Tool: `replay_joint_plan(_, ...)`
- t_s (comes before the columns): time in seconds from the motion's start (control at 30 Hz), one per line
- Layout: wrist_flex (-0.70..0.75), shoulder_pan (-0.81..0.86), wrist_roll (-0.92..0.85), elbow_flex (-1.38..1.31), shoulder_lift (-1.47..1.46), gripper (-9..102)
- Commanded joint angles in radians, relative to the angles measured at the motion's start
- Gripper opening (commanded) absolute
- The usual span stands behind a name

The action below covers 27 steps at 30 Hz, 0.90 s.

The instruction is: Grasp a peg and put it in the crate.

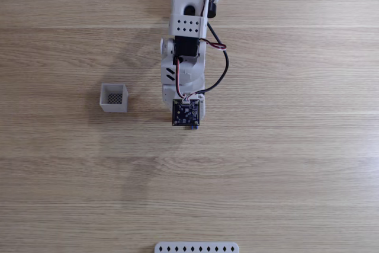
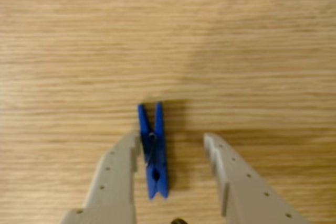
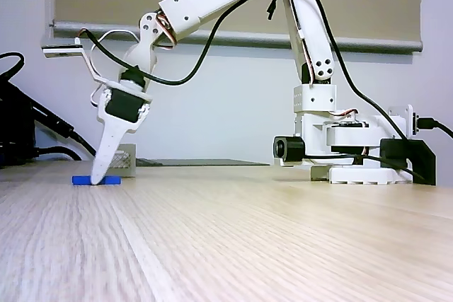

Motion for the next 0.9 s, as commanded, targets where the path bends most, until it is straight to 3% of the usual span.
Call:
replay_joint_plan(0.0, -0.003, -0.002, 0.009, -0.052, 0.014, 5)
replay_joint_plan(0.07, -0.003, 0.0, 0.009, -0.028, 0.023, -3)
replay_joint_plan(0.23, -0.029, 0.002, 0.009, 0.055, 0.043, 0)
replay_joint_plan(0.33, -0.118, 0.008, 0.009, 0.12, 0.109, -1)
replay_joint_plan(0.63, -0.792, 0.121, -0.006, 0.503, 0.379, -1)
replay_joint_plan(0.87, -1.298, 0.307, -0.006, 0.723, 0.397, -1)
